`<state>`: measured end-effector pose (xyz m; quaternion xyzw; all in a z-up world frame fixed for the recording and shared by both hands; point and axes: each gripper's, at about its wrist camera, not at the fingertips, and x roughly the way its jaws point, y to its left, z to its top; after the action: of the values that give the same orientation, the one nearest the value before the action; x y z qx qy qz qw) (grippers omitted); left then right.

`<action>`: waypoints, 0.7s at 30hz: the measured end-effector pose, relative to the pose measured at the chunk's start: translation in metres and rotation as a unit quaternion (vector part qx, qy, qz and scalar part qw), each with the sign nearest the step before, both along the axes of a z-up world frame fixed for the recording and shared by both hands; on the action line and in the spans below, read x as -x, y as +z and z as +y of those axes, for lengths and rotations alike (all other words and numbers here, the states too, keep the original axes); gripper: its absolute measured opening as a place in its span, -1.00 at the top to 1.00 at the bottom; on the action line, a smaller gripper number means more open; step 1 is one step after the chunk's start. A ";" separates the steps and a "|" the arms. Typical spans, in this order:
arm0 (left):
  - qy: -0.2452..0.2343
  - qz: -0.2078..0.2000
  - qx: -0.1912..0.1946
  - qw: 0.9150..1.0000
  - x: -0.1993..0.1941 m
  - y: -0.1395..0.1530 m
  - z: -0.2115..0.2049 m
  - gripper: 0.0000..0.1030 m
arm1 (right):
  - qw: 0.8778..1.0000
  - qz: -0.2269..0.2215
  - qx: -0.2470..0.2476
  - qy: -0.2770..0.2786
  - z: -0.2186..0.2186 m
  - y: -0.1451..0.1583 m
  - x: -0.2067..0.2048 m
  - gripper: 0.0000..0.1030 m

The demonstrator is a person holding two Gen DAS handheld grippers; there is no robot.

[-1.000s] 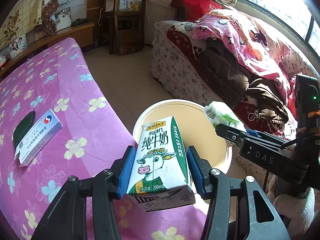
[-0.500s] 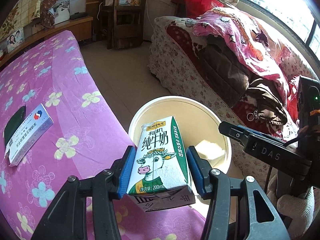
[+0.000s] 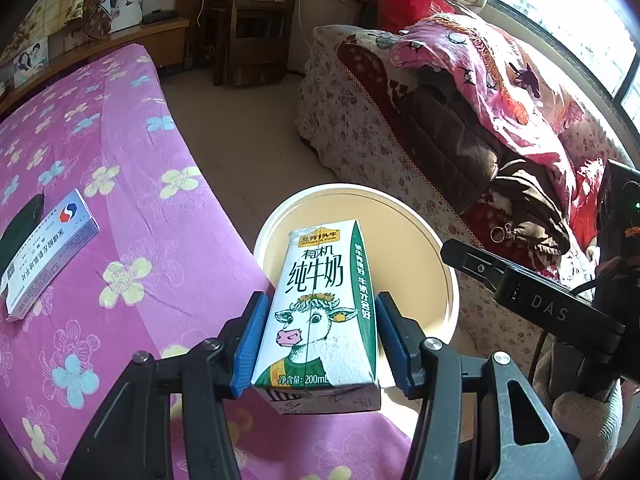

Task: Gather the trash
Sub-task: 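Carry the pack and milk carton over the bin and open both tools, then return to the table and grasp the dark green packet with the left tool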

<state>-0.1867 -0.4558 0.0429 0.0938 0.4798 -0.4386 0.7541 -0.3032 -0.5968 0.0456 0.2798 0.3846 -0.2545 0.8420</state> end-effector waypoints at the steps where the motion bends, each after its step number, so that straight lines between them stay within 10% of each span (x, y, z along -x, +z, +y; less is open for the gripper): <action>1: 0.000 0.001 0.000 1.000 0.000 0.000 0.000 -0.10 | 1.000 0.000 0.000 0.000 0.000 0.000 0.000 -0.17; 21: 0.000 -0.021 -0.004 1.000 -0.001 0.009 0.016 -0.17 | 1.000 -0.003 0.002 0.008 0.004 0.002 -0.003 -0.17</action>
<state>-0.1859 -0.4396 0.0516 0.1057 0.4656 -0.4345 0.7638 -0.3000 -0.5933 0.0474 0.2763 0.3836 -0.2480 0.8456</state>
